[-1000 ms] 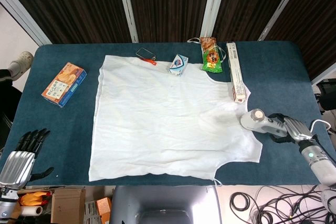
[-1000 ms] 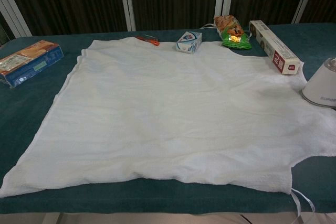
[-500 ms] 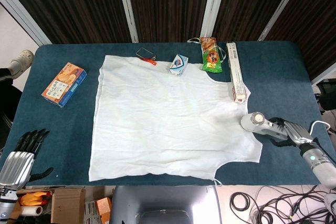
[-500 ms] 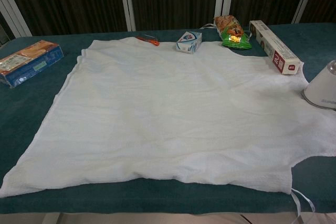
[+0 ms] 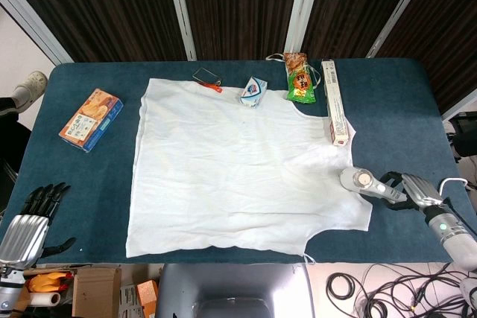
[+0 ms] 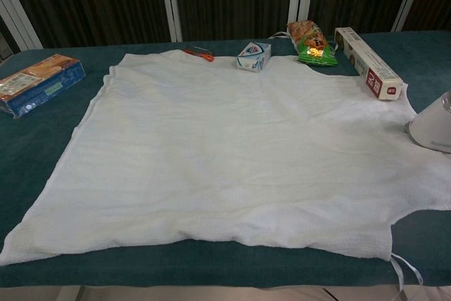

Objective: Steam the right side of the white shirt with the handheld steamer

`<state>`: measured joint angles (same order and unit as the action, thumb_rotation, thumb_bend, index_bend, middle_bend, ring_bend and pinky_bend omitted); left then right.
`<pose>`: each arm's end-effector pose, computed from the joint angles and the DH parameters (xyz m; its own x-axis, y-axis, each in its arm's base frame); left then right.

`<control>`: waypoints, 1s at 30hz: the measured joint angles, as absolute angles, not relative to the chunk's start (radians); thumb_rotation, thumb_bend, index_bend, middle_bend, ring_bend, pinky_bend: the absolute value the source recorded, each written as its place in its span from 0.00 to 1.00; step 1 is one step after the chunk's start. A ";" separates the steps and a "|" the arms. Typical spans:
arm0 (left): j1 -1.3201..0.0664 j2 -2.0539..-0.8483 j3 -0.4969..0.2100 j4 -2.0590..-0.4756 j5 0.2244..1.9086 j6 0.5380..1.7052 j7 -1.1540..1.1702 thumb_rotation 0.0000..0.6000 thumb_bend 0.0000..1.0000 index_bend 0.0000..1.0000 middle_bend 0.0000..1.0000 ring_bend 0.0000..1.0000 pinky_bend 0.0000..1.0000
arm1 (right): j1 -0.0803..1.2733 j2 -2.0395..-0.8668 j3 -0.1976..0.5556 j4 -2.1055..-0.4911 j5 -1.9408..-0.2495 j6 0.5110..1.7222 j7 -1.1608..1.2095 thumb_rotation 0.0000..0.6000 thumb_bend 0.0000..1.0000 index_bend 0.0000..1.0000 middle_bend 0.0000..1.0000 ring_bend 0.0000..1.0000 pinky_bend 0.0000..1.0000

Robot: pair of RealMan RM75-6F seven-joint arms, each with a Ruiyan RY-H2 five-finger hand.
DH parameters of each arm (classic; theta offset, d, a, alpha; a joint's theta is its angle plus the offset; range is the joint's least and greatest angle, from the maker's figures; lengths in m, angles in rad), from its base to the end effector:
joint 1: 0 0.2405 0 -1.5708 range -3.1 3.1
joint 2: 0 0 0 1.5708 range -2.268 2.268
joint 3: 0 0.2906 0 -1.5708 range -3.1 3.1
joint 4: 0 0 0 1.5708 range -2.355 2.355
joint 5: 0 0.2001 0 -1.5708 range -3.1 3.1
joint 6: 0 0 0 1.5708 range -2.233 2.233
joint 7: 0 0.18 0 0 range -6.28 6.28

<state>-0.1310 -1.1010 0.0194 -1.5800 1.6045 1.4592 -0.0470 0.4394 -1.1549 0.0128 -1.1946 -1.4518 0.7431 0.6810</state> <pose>-0.3273 0.2191 0.1691 0.4152 0.0784 0.9063 0.9040 -0.1467 -0.4015 -0.4104 -0.3308 0.1360 0.1062 -0.4846 0.8682 -0.9667 0.1542 0.2043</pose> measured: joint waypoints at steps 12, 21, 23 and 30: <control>-0.136 -1.102 0.019 -1.580 1.603 1.452 -0.048 1.00 0.01 0.04 0.05 0.00 0.07 | 0.431 -1.136 -0.003 -1.210 -1.458 0.777 0.684 1.00 0.26 0.38 0.33 0.34 0.55; -0.139 -1.102 0.020 -1.581 1.604 1.447 -0.047 1.00 0.01 0.04 0.05 0.00 0.07 | 0.434 -1.144 -0.021 -1.204 -1.458 0.757 0.685 1.00 0.27 0.43 0.35 0.36 0.57; -0.139 -1.103 0.019 -1.582 1.603 1.448 -0.046 1.00 0.01 0.04 0.05 0.00 0.07 | 0.435 -1.149 -0.021 -1.197 -1.458 0.757 0.695 1.00 0.31 0.46 0.38 0.40 0.61; -0.141 -1.103 0.020 -1.582 1.604 1.445 -0.046 1.00 0.01 0.04 0.05 0.00 0.07 | 0.439 -1.165 -0.022 -1.171 -1.466 0.759 0.763 1.00 0.43 0.60 0.51 0.53 0.74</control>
<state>-0.1409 -1.1030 0.0200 -1.5816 1.6038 1.4452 -0.0460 0.4388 -1.1653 -0.0225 -1.1710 -1.4662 0.7590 0.7628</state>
